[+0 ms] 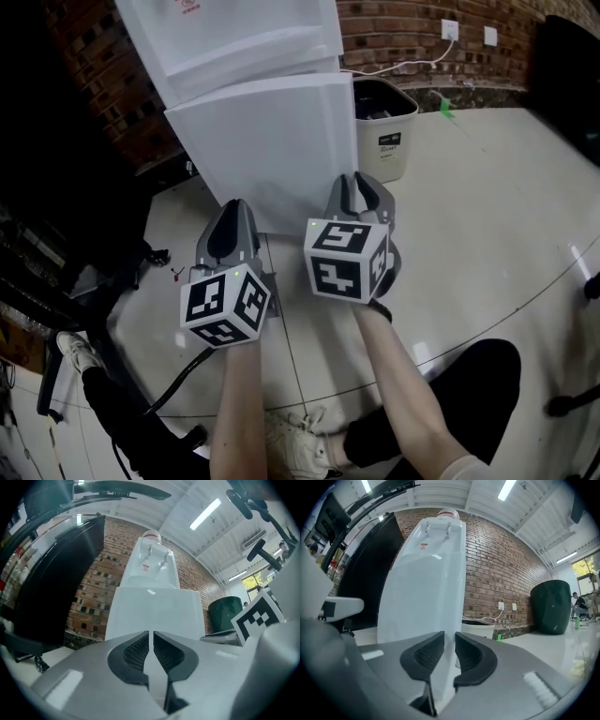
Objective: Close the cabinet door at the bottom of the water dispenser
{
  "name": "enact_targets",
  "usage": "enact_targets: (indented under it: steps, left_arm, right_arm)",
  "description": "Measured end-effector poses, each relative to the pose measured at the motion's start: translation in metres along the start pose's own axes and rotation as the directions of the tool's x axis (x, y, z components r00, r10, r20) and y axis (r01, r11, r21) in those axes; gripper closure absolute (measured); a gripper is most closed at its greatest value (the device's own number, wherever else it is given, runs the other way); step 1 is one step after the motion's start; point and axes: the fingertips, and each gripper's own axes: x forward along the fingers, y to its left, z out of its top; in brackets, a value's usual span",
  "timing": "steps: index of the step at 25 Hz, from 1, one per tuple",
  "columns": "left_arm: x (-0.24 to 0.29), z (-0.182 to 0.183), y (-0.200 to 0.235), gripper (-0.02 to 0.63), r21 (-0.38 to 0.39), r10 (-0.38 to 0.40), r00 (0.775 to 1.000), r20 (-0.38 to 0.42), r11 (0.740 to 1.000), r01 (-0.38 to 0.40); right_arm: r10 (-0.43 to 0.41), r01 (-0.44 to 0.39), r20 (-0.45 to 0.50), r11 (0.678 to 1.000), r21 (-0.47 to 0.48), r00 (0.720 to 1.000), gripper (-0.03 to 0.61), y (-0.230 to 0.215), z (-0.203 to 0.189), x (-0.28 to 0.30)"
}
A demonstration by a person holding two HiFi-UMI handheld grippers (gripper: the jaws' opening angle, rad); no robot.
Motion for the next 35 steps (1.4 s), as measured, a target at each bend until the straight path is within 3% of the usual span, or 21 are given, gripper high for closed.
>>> enact_targets:
  steps: [10,13,29,35]
  left_arm:
    - [0.03,-0.005,-0.001,0.58,0.018,-0.003,1.0,-0.01,1.0,0.003]
    - [0.036,-0.014,0.004,0.581,0.002,0.015,1.0,-0.026,1.0,-0.015]
    - [0.079,-0.051,0.005,0.581,0.004,-0.002,0.998,-0.059,1.0,0.003]
    - [0.083,-0.071,0.018,0.58,-0.007,0.017,0.996,-0.093,1.0,-0.018]
  right_arm:
    - [-0.019,0.019,0.008,1.0,-0.021,1.0,0.528,-0.012,0.002,0.032]
    - [-0.036,0.037,0.025,0.999,-0.028,0.999,0.571,-0.016,0.003,0.041]
    - [-0.041,0.047,0.059,0.992,-0.119,0.997,0.571,-0.025,0.011,0.106]
    - [-0.082,0.111,0.121,0.959,-0.26,0.989,0.571,-0.017,0.013,0.113]
